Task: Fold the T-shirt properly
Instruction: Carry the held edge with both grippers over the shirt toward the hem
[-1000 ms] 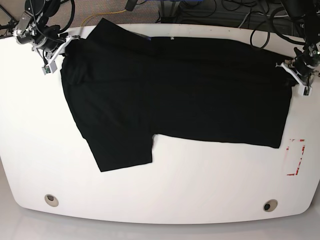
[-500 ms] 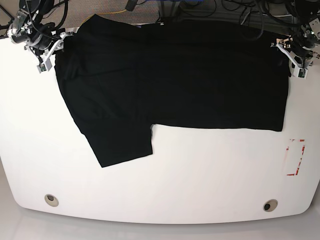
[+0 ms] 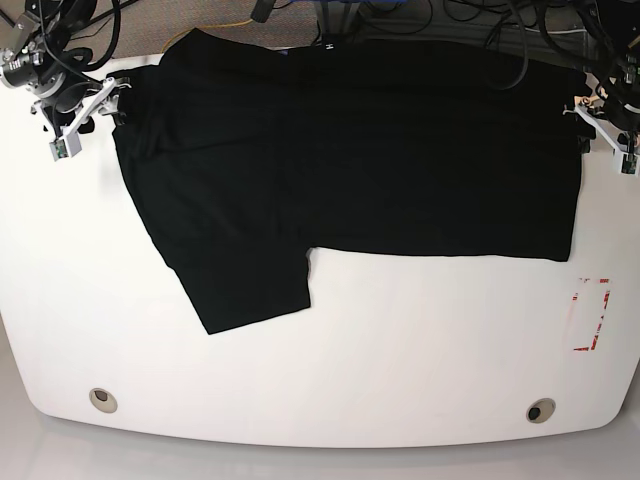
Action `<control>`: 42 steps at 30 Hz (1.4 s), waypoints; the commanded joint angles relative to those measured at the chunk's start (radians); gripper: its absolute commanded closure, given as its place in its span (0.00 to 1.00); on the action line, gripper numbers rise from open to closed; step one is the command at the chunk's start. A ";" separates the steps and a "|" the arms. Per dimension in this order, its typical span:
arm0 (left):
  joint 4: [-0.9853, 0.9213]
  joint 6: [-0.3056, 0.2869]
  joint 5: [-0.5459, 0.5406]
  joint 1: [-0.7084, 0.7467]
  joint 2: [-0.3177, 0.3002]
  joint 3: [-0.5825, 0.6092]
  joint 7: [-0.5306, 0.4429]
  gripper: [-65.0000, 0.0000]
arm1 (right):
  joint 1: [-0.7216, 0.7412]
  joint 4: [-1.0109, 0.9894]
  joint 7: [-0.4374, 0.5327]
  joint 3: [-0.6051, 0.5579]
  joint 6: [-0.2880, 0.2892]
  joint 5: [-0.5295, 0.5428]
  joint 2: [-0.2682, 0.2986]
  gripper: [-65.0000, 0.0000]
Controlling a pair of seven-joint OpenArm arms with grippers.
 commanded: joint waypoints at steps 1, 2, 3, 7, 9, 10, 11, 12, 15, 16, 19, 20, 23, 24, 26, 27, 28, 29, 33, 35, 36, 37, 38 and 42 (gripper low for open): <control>0.025 -0.001 -0.015 -0.054 -0.015 -0.003 -0.020 0.40 | 0.066 0.000 0.018 -0.022 0.001 0.015 0.012 0.32; 0.029 -0.001 -0.015 -0.066 -0.015 -0.003 -0.020 0.40 | 0.084 -0.012 0.018 -0.034 0.001 -0.001 0.012 0.32; 0.032 -0.001 -0.015 -0.075 -0.014 -0.003 -0.020 0.40 | 0.101 -0.025 0.018 -0.045 0.001 -0.016 0.012 0.33; 0.029 -0.001 -0.010 -0.138 -0.014 0.001 -0.020 0.40 | 0.199 -0.077 0.018 -0.079 0.001 -0.096 0.012 0.36; 0.023 -0.001 -0.008 -0.176 -0.014 0.001 -0.020 0.40 | 0.255 -0.111 0.018 -0.103 0.001 -0.136 0.012 0.36; 0.006 -0.001 -0.008 -0.199 -0.014 0.002 -0.020 0.40 | 0.288 -0.137 0.018 -0.122 0.001 -0.162 0.012 0.36; -0.006 -0.001 -0.008 -0.213 -0.014 0.004 -0.020 0.40 | 0.308 -0.154 0.018 -0.131 0.001 -0.176 0.012 0.36; -0.026 -0.001 -0.008 -0.236 -0.014 0.004 -0.020 0.40 | 0.342 -0.178 0.018 -0.143 0.001 -0.194 0.012 0.36; -0.094 -0.001 -0.007 -0.310 -0.014 0.004 -0.020 0.40 | 0.437 -0.259 0.025 -0.166 0.001 -0.240 0.012 0.36; -0.110 -0.001 -0.007 -0.325 -0.014 0.004 -0.020 0.40 | 0.459 -0.282 0.025 -0.168 0.001 -0.249 0.012 0.36; -0.181 -0.001 -0.007 -0.374 -0.015 0.004 -0.026 0.40 | 0.554 -0.371 0.030 -0.175 0.001 -0.275 0.018 0.36; -0.209 -0.001 -0.007 -0.393 -0.015 0.005 -0.026 0.40 | 0.589 -0.408 0.038 -0.175 0.001 -0.284 0.026 0.36; -0.268 0.021 -0.007 -0.440 -0.018 0.022 -0.027 0.40 | 0.667 -0.514 0.081 -0.223 0.001 -0.304 0.037 0.36; -0.288 0.035 -0.007 -0.454 -0.020 0.039 -0.027 0.40 | 0.698 -0.559 0.107 -0.251 0.001 -0.309 0.047 0.36; -0.304 0.047 -0.007 -0.466 -0.032 0.060 -0.027 0.40 | 0.733 -0.631 0.150 -0.284 0.001 -0.312 0.064 0.36; -0.313 0.052 -0.007 -0.469 -0.037 0.073 -0.029 0.40 | 0.752 -0.678 0.179 -0.301 0.001 -0.312 0.072 0.36; -0.315 0.053 -0.007 -0.471 -0.040 0.083 -0.029 0.40 | 0.766 -0.715 0.206 -0.314 0.001 -0.312 0.078 0.36; -0.315 0.053 -0.007 -0.471 -0.040 0.091 -0.030 0.40 | 0.776 -0.747 0.229 -0.321 0.001 -0.312 0.080 0.36; -0.316 0.060 -0.007 -0.471 -0.038 0.129 -0.102 0.40 | 0.836 -0.927 0.374 -0.380 0.001 -0.314 0.115 0.36; -0.331 0.083 -0.007 -0.471 -0.038 0.154 -0.139 0.40 | 0.867 -1.005 0.435 -0.422 0.001 -0.314 0.129 0.36; -0.342 0.095 -0.007 -0.471 -0.041 0.166 -0.156 0.40 | 0.878 -1.045 0.460 -0.439 0.001 -0.311 0.135 0.36; -0.361 0.110 -0.007 -0.471 -0.043 0.178 -0.170 0.40 | 0.890 -1.080 0.481 -0.453 0.001 -0.306 0.140 0.36; -0.374 0.119 -0.007 -0.471 -0.043 0.185 -0.179 0.40 | 0.898 -1.106 0.493 -0.461 0.001 -0.306 0.140 0.36; -0.434 0.165 -0.007 -0.477 -0.071 0.197 -0.199 0.39 | 0.905 -1.125 0.504 -0.469 0.001 -0.303 0.130 0.36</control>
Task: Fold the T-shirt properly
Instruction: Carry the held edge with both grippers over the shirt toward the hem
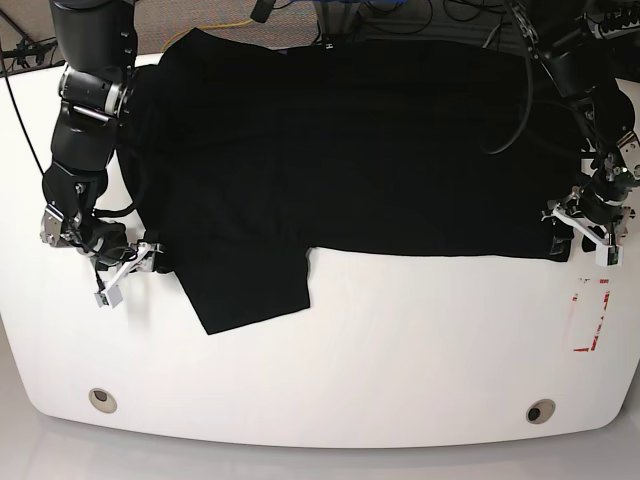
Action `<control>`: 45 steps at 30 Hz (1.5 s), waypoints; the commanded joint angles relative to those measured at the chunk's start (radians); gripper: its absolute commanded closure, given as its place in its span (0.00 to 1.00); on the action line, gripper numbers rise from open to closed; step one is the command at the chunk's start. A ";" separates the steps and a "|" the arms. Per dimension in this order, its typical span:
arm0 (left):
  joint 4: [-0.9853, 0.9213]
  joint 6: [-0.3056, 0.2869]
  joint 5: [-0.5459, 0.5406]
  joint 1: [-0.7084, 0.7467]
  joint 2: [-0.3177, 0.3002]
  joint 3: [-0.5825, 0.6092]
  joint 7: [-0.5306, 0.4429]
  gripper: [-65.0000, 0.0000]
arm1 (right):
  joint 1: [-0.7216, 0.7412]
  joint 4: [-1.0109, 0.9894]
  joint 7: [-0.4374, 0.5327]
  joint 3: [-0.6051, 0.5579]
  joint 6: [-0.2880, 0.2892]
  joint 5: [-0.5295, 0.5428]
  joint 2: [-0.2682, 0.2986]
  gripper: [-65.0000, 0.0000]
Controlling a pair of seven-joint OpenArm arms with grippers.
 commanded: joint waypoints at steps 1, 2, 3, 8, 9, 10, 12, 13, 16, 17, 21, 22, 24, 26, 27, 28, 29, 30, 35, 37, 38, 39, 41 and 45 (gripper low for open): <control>-0.020 0.035 -0.011 -0.030 -0.044 0.003 -0.040 0.39 | 0.027 0.012 0.019 0.003 0.009 0.016 0.012 0.36; -0.043 0.052 -0.011 -0.049 -0.044 0.003 -0.049 0.39 | 0.029 0.012 0.019 0.003 0.009 0.011 -0.011 0.36; -0.063 0.072 -0.011 -0.063 -0.044 0.001 -0.055 0.39 | 0.030 0.012 0.019 0.003 0.009 0.007 -0.025 0.36; -0.130 0.142 -0.011 -0.096 -0.079 0.004 -0.072 0.39 | 0.030 0.012 0.019 0.003 0.009 0.005 -0.071 0.36; -0.146 0.151 -0.011 -0.110 -0.084 0.004 -0.077 0.39 | 0.030 0.012 0.022 0.003 0.009 0.005 -0.080 0.36; -0.157 0.153 -0.011 -0.121 -0.084 0.004 -0.077 0.39 | 0.030 0.012 0.023 0.003 0.009 0.005 -0.088 0.36; -0.189 0.167 -0.011 -0.147 -0.087 0.004 -0.077 0.39 | 0.030 0.012 0.023 0.003 0.009 0.005 -0.100 0.39; -0.204 0.173 -0.011 -0.156 -0.090 0.004 -0.077 0.39 | 0.030 0.012 0.023 0.003 0.009 0.005 -0.102 0.43; -0.247 0.171 -0.011 -0.176 -0.107 0.012 -0.077 0.39 | 0.030 0.010 0.025 0.003 0.009 0.005 -0.102 0.59; -0.272 0.171 -0.011 -0.185 -0.107 0.029 -0.077 0.39 | 0.030 0.010 0.025 0.003 0.009 0.005 -0.103 0.65; -0.348 0.171 -0.011 -0.225 -0.116 0.104 -0.078 0.39 | 0.032 0.010 0.023 0.001 0.009 0.005 -0.111 0.77; -0.362 0.171 -0.011 -0.228 -0.119 0.115 -0.078 0.39 | 0.032 0.010 0.022 0.001 0.009 0.005 -0.111 0.77; -0.376 0.171 -0.011 -0.228 -0.119 0.121 -0.078 0.39 | 0.033 0.010 0.020 0.001 0.009 0.005 -0.109 0.77; -0.379 0.171 -0.011 -0.230 -0.119 0.126 -0.078 0.38 | 0.033 0.010 0.020 0.001 0.009 0.005 -0.109 0.77; -0.379 0.171 -0.011 -0.230 -0.119 0.126 -0.077 0.36 | 0.033 0.010 0.020 0.001 0.009 0.005 -0.109 0.77; -0.379 0.171 -0.011 -0.230 -0.119 0.126 -0.077 0.34 | 0.033 0.010 0.020 0.001 0.009 0.005 -0.109 0.77; -0.379 0.171 -0.011 -0.230 -0.119 0.126 -0.075 0.31 | 0.033 0.012 0.020 0.001 0.009 0.007 -0.109 0.78; -0.379 0.171 -0.011 -0.227 -0.119 0.126 -0.072 0.29 | 0.033 0.012 0.019 0.001 0.009 0.010 -0.109 0.78; -0.379 0.165 -0.011 -0.225 -0.116 0.136 -0.072 0.36 | 0.032 0.012 0.020 0.003 0.009 0.008 -0.111 0.78; -0.379 0.161 -0.012 -0.225 -0.116 0.191 -0.070 0.44 | 0.033 0.012 0.020 0.003 0.009 0.014 -0.111 0.79; -0.379 0.154 -0.012 -0.225 -0.116 0.211 -0.070 0.46 | 0.033 0.012 0.020 0.003 0.009 0.014 -0.111 0.79; -0.379 0.147 -0.012 -0.225 -0.116 0.233 -0.070 0.49 | 0.033 0.012 0.020 0.003 0.009 0.014 -0.111 0.79; -0.379 0.136 -0.012 -0.225 -0.115 0.267 -0.070 0.54 | 0.042 0.012 0.020 0.003 0.009 0.014 -0.109 0.79; -0.400 0.136 -0.012 -0.227 -0.096 0.268 -0.070 0.59 | 0.053 0.012 0.019 0.003 0.009 0.011 -0.109 0.79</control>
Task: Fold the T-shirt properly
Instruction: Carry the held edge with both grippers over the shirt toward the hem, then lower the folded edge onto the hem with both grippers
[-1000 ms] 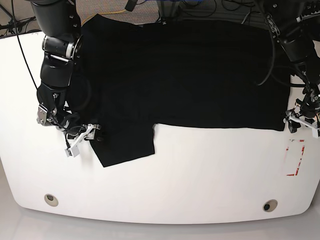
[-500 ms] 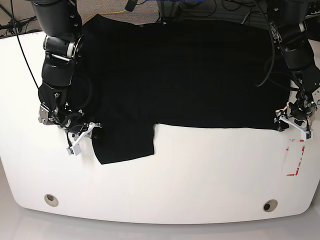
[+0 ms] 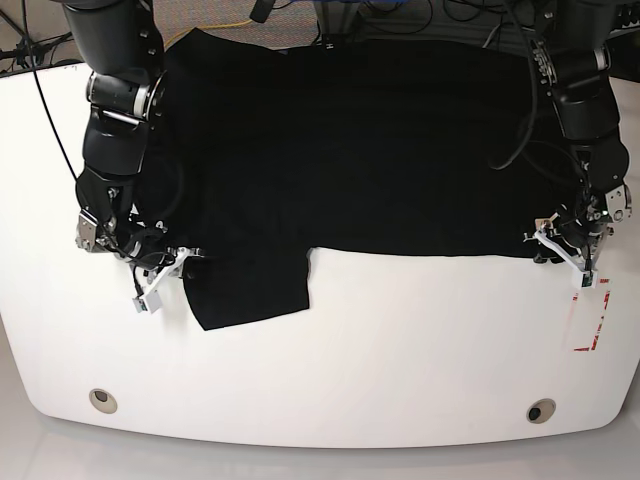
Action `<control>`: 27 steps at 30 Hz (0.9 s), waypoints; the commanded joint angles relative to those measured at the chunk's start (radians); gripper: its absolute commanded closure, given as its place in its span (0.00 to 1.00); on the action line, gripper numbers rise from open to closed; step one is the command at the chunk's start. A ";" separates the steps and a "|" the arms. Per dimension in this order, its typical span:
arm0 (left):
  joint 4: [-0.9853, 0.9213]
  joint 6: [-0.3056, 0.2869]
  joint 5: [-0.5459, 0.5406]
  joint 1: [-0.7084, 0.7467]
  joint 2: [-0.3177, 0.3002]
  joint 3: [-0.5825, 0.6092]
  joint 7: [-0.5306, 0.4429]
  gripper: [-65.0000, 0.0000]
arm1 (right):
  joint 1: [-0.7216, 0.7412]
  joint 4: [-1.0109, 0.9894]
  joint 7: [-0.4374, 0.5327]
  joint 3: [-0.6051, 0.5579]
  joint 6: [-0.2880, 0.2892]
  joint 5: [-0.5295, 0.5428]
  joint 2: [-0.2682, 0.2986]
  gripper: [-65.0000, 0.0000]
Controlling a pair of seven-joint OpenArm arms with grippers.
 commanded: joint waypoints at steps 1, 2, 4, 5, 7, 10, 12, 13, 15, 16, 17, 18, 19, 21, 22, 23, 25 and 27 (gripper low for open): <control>-0.016 0.001 -0.005 -0.021 -0.005 -0.005 -0.006 0.62 | 0.037 0.014 0.015 0.001 0.003 0.018 0.014 0.79; -0.023 0.001 -0.005 -0.023 -0.005 -0.005 -0.006 0.64 | 0.039 0.016 0.015 0.001 0.003 0.019 0.014 0.79; -0.027 0.001 -0.005 -0.023 -0.005 -0.006 -0.007 0.76 | 0.037 0.040 0.012 0.001 0.003 0.018 0.016 0.79; -0.027 0.001 -0.005 -0.023 -0.007 -0.006 -0.009 0.83 | 0.034 0.066 0.006 0.001 0.003 0.011 0.016 0.79; -0.027 0.003 -0.005 -0.023 -0.007 -0.006 -0.009 0.94 | 0.028 0.111 0.003 0.001 0.003 0.010 0.016 0.83; -0.018 0.003 -0.005 -0.023 -0.014 -0.006 -0.009 1.00 | 0.025 0.168 0.000 0.001 0.003 0.010 0.014 0.96; -0.016 0.003 -0.010 -0.023 -0.021 -0.010 -0.009 1.00 | 0.022 0.195 -0.025 0.001 0.003 0.010 0.014 1.00; -0.016 0.003 -0.010 -0.024 -0.021 -0.010 -0.009 1.00 | 0.023 0.208 -0.039 0.001 0.003 0.010 0.014 1.00; -0.003 0.001 -0.010 -0.027 -0.021 -0.011 -0.009 1.00 | 0.031 0.237 -0.066 0.001 0.003 0.010 0.016 1.00; 0.008 0.001 -0.010 -0.027 -0.021 -0.011 -0.007 1.00 | 0.032 0.249 -0.074 0.001 0.003 0.010 0.016 1.00; 0.031 0.001 -0.010 -0.027 -0.021 -0.011 -0.006 1.00 | 0.032 0.267 -0.086 0.001 0.003 0.010 0.016 1.00; 0.057 0.001 -0.010 -0.027 -0.021 -0.011 -0.004 1.00 | 0.032 0.287 -0.100 0.001 0.003 0.010 0.016 1.00; 0.085 0.001 -0.010 -0.026 -0.018 -0.013 0.008 1.00 | 0.031 0.307 -0.114 0.001 0.003 0.010 0.017 1.00; 0.111 0.001 -0.010 -0.026 -0.018 -0.019 0.037 1.00 | 0.029 0.321 -0.126 0.001 0.003 0.010 0.023 1.00; 0.128 0.001 -0.010 -0.026 -0.018 -0.029 0.060 1.00 | 0.029 0.323 -0.129 -0.001 0.003 0.008 0.031 1.00; 0.139 0.001 -0.010 -0.026 -0.016 -0.039 0.074 1.00 | 0.029 0.323 -0.128 -0.001 0.003 0.008 0.036 1.00; 0.154 0.001 -0.010 -0.021 -0.014 -0.053 0.088 1.00 | 0.026 0.320 -0.125 -0.001 0.003 0.001 0.042 0.89; 0.154 0.001 -0.010 -0.021 -0.014 -0.057 0.088 1.00 | 0.019 0.320 -0.122 0.004 0.003 -0.052 0.039 0.69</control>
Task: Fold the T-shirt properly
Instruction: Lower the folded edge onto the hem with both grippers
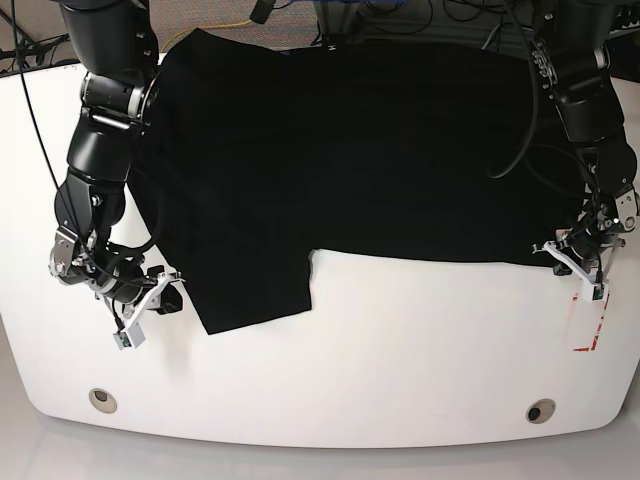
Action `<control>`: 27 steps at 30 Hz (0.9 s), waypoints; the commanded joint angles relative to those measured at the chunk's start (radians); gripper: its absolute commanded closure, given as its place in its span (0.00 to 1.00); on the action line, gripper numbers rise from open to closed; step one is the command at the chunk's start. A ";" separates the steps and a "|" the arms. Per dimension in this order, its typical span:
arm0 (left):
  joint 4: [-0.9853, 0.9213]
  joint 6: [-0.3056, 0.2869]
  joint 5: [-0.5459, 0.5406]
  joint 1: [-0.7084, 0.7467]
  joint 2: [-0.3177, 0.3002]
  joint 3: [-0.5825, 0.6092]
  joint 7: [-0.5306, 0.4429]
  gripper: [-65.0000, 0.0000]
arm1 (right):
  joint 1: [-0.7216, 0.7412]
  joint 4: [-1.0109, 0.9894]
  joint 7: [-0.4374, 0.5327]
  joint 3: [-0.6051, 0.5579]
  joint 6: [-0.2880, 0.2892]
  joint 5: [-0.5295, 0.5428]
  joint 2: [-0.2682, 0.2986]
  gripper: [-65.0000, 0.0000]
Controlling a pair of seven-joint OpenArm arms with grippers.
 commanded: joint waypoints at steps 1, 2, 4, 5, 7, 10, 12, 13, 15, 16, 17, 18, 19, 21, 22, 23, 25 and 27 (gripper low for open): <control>0.018 0.001 -0.009 -0.020 -0.018 -0.006 -0.012 1.00 | 0.016 0.017 0.026 0.007 0.006 -0.061 0.008 0.63; 0.020 0.001 -0.009 -0.019 -0.017 -0.006 -0.012 1.00 | 0.010 0.017 0.051 0.007 0.006 -0.089 0.008 0.54; 0.021 0.001 -0.009 -0.017 -0.017 -0.008 -0.010 1.00 | 0.005 0.017 0.077 0.008 0.006 -0.119 0.007 0.51; 0.021 0.001 -0.009 -0.008 -0.017 -0.009 -0.010 1.00 | -0.006 0.003 0.091 0.008 0.006 -0.135 0.007 0.53; 0.021 0.001 -0.009 0.004 -0.017 -0.009 -0.010 1.00 | -0.010 -0.049 0.103 0.008 0.006 -0.132 0.013 0.52; 0.021 0.001 -0.010 0.009 -0.017 -0.009 -0.010 1.00 | -0.006 -0.132 0.128 0.008 0.006 -0.113 0.013 0.52; 0.023 0.001 -0.010 0.010 -0.017 -0.009 -0.010 1.00 | -0.012 -0.155 0.134 0.008 0.006 -0.098 0.013 0.52; 0.023 0.001 -0.010 0.012 -0.017 -0.009 -0.010 1.00 | -0.012 -0.167 0.134 0.008 0.006 -0.095 0.010 0.52; 0.023 0.001 -0.010 0.012 -0.015 -0.009 -0.010 1.00 | -0.013 -0.184 0.135 0.007 0.006 -0.093 0.005 0.52; 0.023 0.001 -0.010 0.012 -0.015 -0.009 -0.010 1.00 | -0.013 -0.187 0.135 0.007 0.006 -0.093 0.005 0.52; 0.023 0.001 -0.010 0.012 -0.015 -0.009 -0.010 1.00 | -0.013 -0.187 0.135 0.007 0.006 -0.093 0.000 0.52; 0.023 0.001 -0.010 0.012 -0.015 -0.009 -0.010 1.00 | -0.015 -0.187 0.135 0.007 0.006 -0.095 -0.017 0.53; 0.023 0.001 -0.010 0.012 -0.015 -0.009 -0.010 1.00 | -0.015 -0.187 0.135 0.007 0.006 -0.096 -0.023 0.53; 0.023 0.001 -0.010 0.012 -0.015 -0.009 -0.010 1.00 | -0.015 -0.187 0.135 0.005 0.006 -0.098 -0.027 0.53; 0.023 0.001 -0.010 0.012 -0.015 -0.009 -0.010 1.00 | -0.015 -0.187 0.135 0.005 0.006 -0.095 -0.030 0.57; 0.023 0.001 -0.010 0.012 -0.015 -0.009 -0.010 1.00 | -0.015 -0.184 0.135 0.005 0.006 -0.093 -0.033 0.63; 0.023 0.001 -0.010 0.012 -0.015 -0.009 -0.010 1.00 | -0.013 -0.184 0.135 0.005 0.006 -0.093 -0.033 0.80; 0.023 0.001 -0.010 0.012 -0.015 -0.009 -0.010 1.00 | -0.010 -0.184 0.135 0.005 0.006 -0.093 -0.033 0.98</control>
